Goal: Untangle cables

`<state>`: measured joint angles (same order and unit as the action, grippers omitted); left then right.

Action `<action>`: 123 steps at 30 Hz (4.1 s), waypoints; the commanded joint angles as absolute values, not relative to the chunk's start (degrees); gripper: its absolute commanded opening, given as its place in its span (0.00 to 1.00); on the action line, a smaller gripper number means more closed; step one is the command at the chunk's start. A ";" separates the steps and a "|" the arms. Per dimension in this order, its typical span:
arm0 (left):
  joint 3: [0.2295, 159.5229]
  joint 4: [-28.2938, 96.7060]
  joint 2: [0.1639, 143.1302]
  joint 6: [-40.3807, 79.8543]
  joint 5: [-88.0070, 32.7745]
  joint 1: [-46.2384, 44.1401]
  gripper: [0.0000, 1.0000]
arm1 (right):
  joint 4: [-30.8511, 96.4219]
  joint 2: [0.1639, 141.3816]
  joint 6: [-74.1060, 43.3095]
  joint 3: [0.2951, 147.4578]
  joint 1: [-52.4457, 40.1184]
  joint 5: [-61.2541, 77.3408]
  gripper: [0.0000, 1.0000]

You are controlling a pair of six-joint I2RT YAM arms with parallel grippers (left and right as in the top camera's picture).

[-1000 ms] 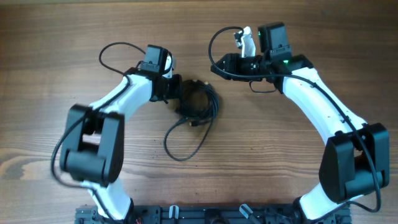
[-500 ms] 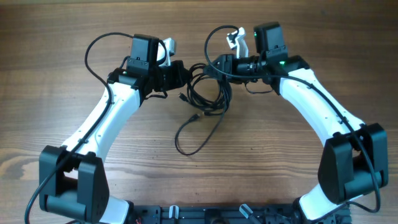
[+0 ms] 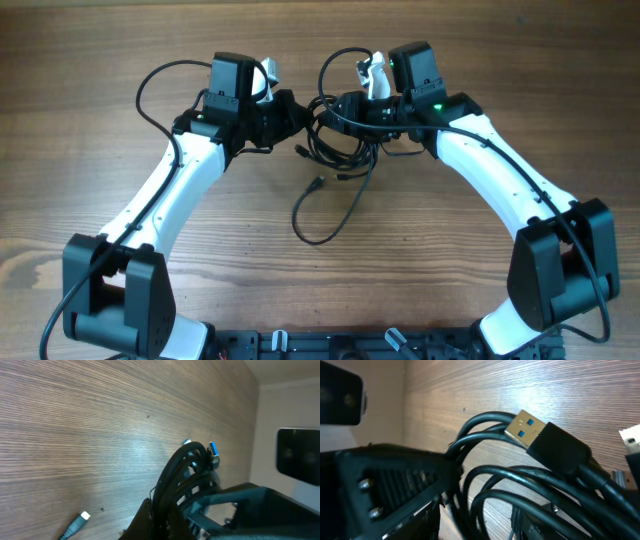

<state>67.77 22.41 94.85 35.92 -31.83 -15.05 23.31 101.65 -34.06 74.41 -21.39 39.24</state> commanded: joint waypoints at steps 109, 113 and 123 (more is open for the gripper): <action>68.25 13.30 107.81 46.15 -4.78 -29.30 0.15 | 39.75 101.47 -18.48 75.42 -2.28 32.82 0.50; 68.25 12.88 107.81 46.15 -4.34 -29.76 0.20 | 39.77 101.47 -18.65 75.42 -2.28 32.82 0.51; 68.25 6.31 110.87 46.13 -1.93 -29.78 0.48 | 39.77 101.47 -18.63 75.42 -2.28 32.82 0.52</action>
<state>68.01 8.05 108.33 46.22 -4.73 -29.65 39.77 101.69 -18.20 75.35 -2.20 33.36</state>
